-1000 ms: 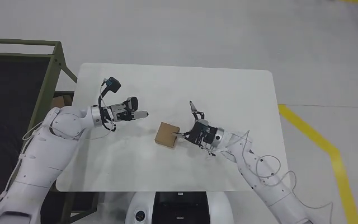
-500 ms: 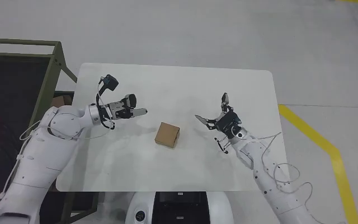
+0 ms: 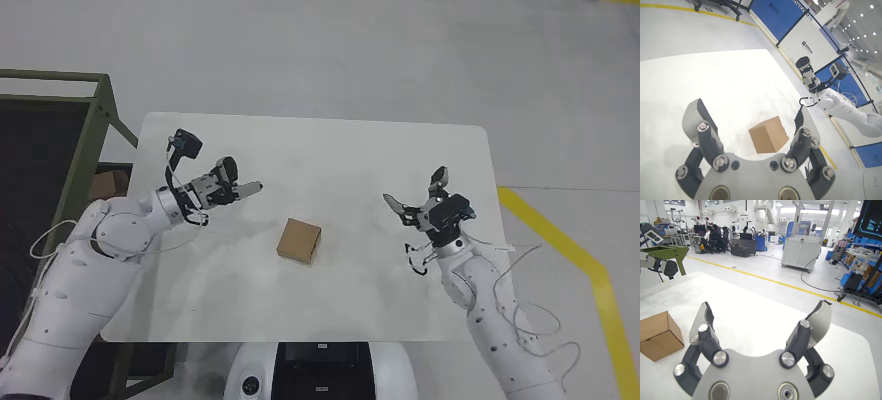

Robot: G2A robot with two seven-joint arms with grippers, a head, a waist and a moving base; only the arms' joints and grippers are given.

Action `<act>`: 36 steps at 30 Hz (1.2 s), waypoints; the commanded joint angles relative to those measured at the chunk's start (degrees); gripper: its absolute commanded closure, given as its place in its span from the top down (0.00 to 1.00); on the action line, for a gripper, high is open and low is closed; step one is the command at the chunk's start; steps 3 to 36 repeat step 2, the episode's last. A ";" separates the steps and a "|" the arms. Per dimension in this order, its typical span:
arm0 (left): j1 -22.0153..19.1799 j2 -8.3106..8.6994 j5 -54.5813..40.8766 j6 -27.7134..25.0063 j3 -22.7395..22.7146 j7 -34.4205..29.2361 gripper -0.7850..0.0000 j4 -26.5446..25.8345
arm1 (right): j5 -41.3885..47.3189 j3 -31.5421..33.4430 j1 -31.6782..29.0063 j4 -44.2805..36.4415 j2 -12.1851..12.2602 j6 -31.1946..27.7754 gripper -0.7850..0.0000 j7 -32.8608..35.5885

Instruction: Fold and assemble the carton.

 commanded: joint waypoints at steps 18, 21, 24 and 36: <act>0.04 0.00 0.12 0.00 0.00 -0.01 1.00 -0.06 | 0.29 0.15 0.05 -0.04 0.00 0.03 1.00 0.12; 0.04 0.00 0.12 0.00 0.00 -0.01 1.00 -0.06 | 0.29 0.15 0.05 -0.04 0.00 0.03 1.00 0.12; 0.04 0.00 0.12 0.00 0.00 -0.01 1.00 -0.06 | 0.29 0.15 0.05 -0.04 0.00 0.03 1.00 0.12; 0.04 0.00 0.12 0.00 0.00 -0.01 1.00 -0.06 | 0.29 0.15 0.05 -0.04 0.00 0.03 1.00 0.12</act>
